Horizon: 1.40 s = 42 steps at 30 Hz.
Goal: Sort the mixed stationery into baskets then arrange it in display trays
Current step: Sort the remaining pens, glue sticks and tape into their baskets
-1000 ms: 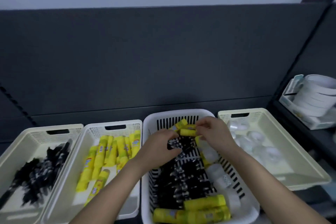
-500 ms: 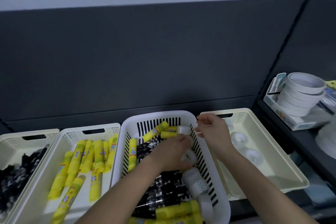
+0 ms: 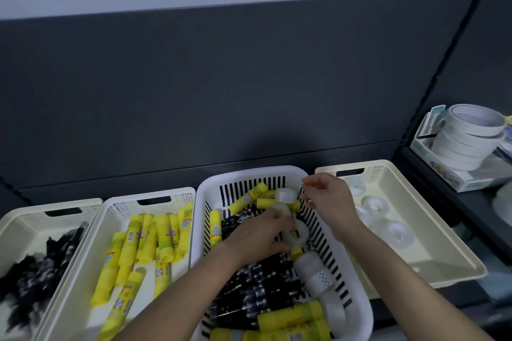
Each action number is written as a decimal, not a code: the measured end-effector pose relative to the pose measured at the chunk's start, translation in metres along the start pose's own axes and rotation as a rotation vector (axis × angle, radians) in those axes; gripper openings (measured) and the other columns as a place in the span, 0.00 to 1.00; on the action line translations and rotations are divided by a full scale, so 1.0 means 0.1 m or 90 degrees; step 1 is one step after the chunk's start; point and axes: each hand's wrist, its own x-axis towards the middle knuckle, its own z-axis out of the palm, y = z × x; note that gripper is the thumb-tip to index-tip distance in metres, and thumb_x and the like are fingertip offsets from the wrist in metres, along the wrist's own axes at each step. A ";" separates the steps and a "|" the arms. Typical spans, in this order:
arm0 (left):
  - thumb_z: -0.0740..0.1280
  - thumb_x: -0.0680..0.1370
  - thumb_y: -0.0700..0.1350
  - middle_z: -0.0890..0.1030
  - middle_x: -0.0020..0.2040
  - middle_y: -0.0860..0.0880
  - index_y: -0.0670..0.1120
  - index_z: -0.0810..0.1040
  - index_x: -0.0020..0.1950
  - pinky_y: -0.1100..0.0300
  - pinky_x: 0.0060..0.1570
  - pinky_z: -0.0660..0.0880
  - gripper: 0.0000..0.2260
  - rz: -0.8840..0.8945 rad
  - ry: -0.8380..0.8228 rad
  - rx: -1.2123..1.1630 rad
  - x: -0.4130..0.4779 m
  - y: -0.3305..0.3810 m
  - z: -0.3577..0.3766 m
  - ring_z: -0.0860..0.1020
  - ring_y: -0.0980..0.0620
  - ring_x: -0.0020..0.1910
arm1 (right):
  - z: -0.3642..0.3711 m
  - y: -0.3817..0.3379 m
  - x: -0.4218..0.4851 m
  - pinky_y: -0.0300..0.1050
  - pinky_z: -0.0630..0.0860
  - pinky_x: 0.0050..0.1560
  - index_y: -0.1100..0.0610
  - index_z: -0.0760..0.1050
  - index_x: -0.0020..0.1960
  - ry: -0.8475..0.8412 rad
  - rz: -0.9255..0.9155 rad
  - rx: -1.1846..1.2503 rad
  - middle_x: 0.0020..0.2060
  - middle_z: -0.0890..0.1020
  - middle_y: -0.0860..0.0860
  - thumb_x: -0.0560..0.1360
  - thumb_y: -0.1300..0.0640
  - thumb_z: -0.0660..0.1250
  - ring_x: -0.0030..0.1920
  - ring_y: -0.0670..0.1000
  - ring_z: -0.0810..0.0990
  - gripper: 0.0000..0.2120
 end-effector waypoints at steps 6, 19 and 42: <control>0.69 0.76 0.49 0.67 0.67 0.45 0.47 0.77 0.61 0.63 0.58 0.68 0.14 -0.027 0.030 -0.107 -0.03 0.00 0.07 0.72 0.49 0.61 | 0.01 -0.01 -0.06 0.53 0.80 0.49 0.54 0.78 0.45 0.009 0.000 -0.002 0.41 0.83 0.54 0.74 0.64 0.64 0.42 0.53 0.82 0.08; 0.73 0.72 0.44 0.68 0.53 0.62 0.58 0.75 0.44 0.73 0.49 0.68 0.10 -0.128 0.244 -0.239 -0.64 -0.46 -0.35 0.73 0.64 0.48 | 0.36 0.18 -0.26 0.46 0.75 0.50 0.57 0.77 0.57 -0.442 -0.252 -0.524 0.51 0.80 0.51 0.71 0.56 0.69 0.51 0.52 0.78 0.15; 0.75 0.71 0.40 0.71 0.54 0.57 0.54 0.77 0.42 0.69 0.50 0.73 0.11 -0.172 0.427 -0.347 -0.92 -0.55 -0.55 0.76 0.64 0.51 | 0.81 0.34 -0.25 0.48 0.72 0.44 0.58 0.72 0.55 -0.500 -0.504 -0.709 0.49 0.77 0.55 0.70 0.60 0.69 0.48 0.55 0.75 0.15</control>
